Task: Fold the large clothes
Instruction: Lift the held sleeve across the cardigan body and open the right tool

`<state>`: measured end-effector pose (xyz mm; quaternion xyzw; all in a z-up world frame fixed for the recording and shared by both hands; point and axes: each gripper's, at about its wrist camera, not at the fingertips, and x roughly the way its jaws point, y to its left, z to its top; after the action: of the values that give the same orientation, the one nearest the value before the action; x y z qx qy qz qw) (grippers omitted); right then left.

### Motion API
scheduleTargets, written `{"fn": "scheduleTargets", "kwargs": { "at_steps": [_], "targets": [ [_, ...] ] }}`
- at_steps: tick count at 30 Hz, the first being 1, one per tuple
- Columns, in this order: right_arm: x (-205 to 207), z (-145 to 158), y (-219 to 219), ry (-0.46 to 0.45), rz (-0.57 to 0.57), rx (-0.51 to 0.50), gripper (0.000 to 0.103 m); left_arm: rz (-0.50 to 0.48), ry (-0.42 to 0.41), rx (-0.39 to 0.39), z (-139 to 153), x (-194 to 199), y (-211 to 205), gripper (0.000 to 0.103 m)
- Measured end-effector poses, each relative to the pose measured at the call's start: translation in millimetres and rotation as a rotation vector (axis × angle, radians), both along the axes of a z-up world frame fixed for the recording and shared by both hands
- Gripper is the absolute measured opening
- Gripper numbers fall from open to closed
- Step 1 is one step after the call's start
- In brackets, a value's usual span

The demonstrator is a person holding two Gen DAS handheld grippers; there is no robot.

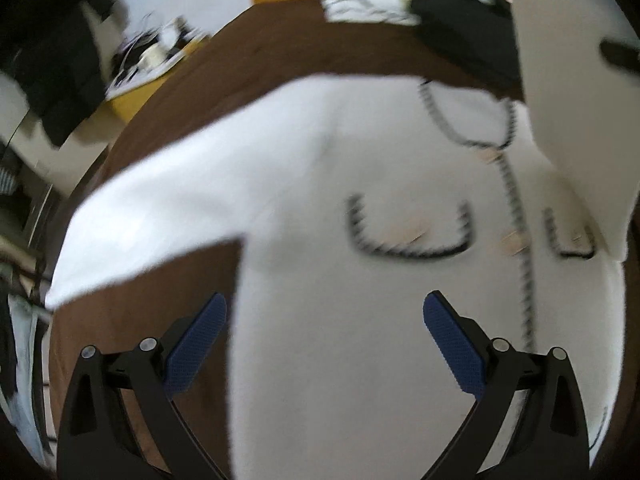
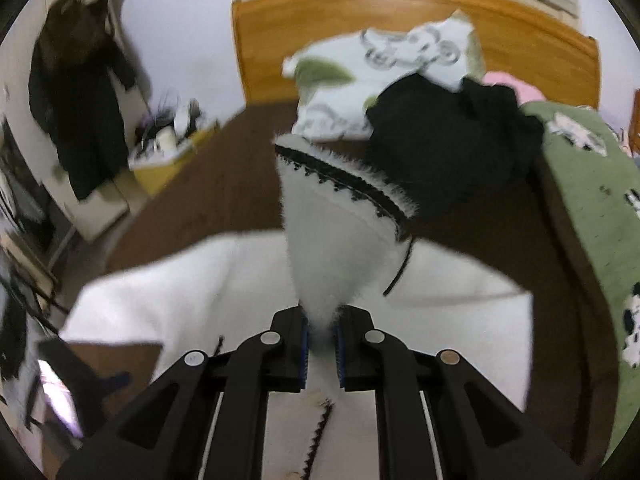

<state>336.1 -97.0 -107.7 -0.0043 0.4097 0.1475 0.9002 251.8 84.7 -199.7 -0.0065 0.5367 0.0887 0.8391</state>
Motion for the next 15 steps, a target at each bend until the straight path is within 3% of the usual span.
{"fn": "scheduleTargets", "kwargs": {
  "at_steps": [5,8,15],
  "targets": [
    [3.1,-70.6,38.8,0.090,0.036,-0.061,0.011,0.054,0.039,-0.011,-20.3,-26.6,31.3,0.096],
    [1.3,-100.7,58.7,0.097,0.049,-0.096,0.011,0.060,0.045,0.000,-27.9,-33.1,36.6,0.096],
    [-14.0,-94.3,79.5,-0.047,0.035,-0.157,0.011,0.083,0.028,0.003,-29.8,-42.6,43.9,0.096]
  ]
}}
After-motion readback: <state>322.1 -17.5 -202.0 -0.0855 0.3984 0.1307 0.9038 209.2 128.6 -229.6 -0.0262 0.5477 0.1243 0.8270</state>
